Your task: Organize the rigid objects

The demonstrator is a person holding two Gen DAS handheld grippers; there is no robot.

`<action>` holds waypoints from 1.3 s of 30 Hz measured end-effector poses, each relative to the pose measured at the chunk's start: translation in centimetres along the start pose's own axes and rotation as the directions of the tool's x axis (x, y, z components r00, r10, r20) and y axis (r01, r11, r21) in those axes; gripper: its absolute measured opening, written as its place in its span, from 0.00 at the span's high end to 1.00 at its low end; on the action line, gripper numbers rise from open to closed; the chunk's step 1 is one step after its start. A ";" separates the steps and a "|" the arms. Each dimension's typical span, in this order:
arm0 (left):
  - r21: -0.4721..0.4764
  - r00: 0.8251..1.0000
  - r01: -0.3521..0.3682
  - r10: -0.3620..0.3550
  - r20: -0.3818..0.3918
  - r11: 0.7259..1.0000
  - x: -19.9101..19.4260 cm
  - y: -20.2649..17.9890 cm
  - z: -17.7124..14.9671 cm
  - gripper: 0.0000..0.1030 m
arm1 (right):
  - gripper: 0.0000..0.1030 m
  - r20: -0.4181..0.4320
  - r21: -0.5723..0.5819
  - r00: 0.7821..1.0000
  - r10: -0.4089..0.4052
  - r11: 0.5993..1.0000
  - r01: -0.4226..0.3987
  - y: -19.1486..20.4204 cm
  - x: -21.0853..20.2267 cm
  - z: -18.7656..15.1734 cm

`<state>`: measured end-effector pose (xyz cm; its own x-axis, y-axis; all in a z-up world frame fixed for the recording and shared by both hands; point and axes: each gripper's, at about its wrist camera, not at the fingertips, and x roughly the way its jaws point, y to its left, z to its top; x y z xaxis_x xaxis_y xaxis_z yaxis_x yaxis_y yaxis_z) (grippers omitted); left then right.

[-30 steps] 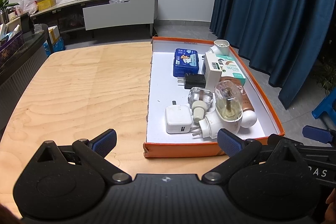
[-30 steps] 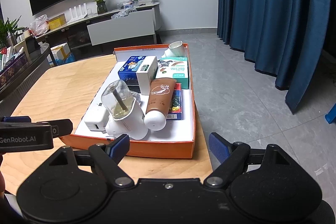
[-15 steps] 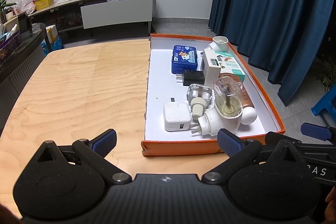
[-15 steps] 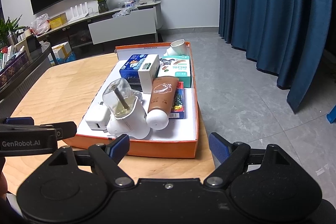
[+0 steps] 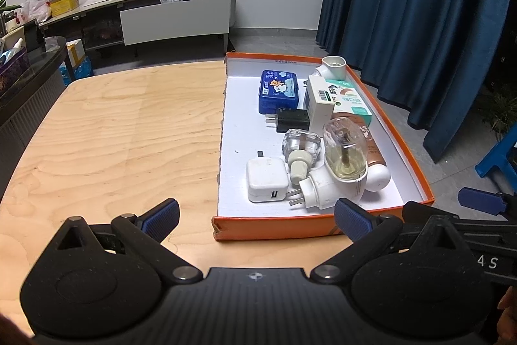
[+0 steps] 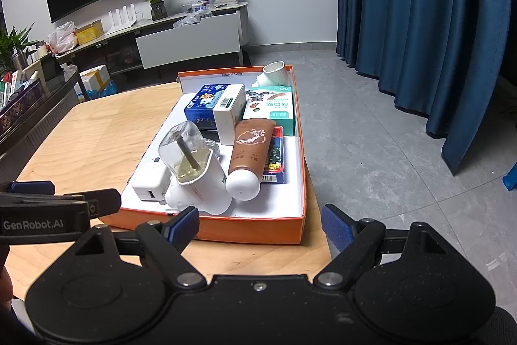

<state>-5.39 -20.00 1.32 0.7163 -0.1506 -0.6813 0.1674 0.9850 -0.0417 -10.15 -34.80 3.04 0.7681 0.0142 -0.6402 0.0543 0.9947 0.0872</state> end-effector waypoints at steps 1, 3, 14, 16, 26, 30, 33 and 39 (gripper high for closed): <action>0.000 1.000 0.002 -0.002 0.001 1.000 0.0 0.0 0.0 0.00 | 0.05 0.000 0.000 1.000 0.000 1.000 0.000 0.0 0.0 0.0; 0.003 1.000 -0.001 0.001 0.000 1.000 0.0 -0.1 0.0 0.00 | 0.05 -0.001 0.001 1.000 0.000 1.000 0.000 0.0 0.0 0.0; 0.000 1.000 0.004 -0.004 0.004 1.000 0.0 -0.1 0.0 0.00 | 0.05 0.000 0.000 1.000 -0.001 1.000 0.001 0.0 0.0 0.0; 0.002 1.000 0.010 -0.010 0.005 1.000 0.0 -0.1 0.0 0.00 | 0.05 0.000 0.000 1.000 -0.001 1.000 0.001 0.0 0.0 0.0; 0.005 1.000 0.018 -0.018 0.002 1.000 0.0 -0.1 0.0 0.00 | 0.05 0.000 0.000 1.000 -0.001 1.000 0.001 0.0 0.0 0.0; 0.008 1.000 0.025 -0.025 0.001 1.000 0.0 -0.1 0.0 0.00 | 0.05 -0.001 -0.003 1.000 -0.002 1.000 0.002 0.1 0.0 0.0; 0.008 1.000 0.025 -0.025 0.003 1.000 0.0 -0.1 0.0 0.00 | 0.05 -0.001 -0.002 1.000 -0.002 1.000 0.002 0.1 0.0 0.0; 0.008 1.000 0.027 -0.027 0.002 1.000 0.0 -0.1 0.0 0.00 | 0.05 -0.001 -0.002 1.000 -0.002 1.000 0.002 0.1 0.0 0.0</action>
<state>-5.45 -20.13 1.33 0.7129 -0.1770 -0.6786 0.1918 0.9799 -0.0541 -10.09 -34.72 3.04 0.7674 0.0118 -0.6411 0.0551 0.9949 0.0843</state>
